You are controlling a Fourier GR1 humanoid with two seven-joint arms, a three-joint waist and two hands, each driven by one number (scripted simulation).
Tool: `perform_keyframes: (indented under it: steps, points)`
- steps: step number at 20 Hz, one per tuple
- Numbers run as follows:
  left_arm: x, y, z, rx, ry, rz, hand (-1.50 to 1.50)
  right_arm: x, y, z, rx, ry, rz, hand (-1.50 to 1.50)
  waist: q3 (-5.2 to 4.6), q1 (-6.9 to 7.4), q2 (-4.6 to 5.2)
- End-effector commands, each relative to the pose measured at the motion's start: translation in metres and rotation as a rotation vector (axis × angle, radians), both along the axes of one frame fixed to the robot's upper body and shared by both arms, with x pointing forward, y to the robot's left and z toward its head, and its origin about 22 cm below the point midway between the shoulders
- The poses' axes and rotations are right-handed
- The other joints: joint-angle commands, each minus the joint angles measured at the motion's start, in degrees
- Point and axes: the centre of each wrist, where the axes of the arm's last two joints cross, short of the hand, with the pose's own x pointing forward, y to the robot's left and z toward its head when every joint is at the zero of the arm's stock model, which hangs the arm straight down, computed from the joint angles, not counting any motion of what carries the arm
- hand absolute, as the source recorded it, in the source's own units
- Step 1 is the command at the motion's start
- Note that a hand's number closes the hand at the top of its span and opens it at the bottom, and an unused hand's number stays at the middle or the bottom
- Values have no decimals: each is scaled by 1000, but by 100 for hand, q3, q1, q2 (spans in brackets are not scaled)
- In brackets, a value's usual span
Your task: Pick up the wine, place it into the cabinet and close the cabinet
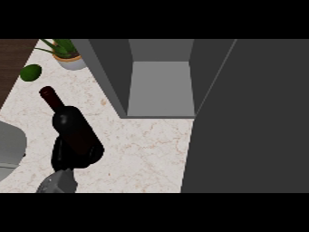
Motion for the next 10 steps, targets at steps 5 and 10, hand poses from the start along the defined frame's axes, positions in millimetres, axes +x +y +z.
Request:
perform_keyframes:
  steps: [5,10]
  points:
    - [4,-57,36,25,-51,-134,150,-21,1,9,24,-9,32,-150,0,-13,-16]
    - [-21,-98,49,15,-30,-146,150,-11,-2,6,11,12,28,-150,-2,-11,-4]
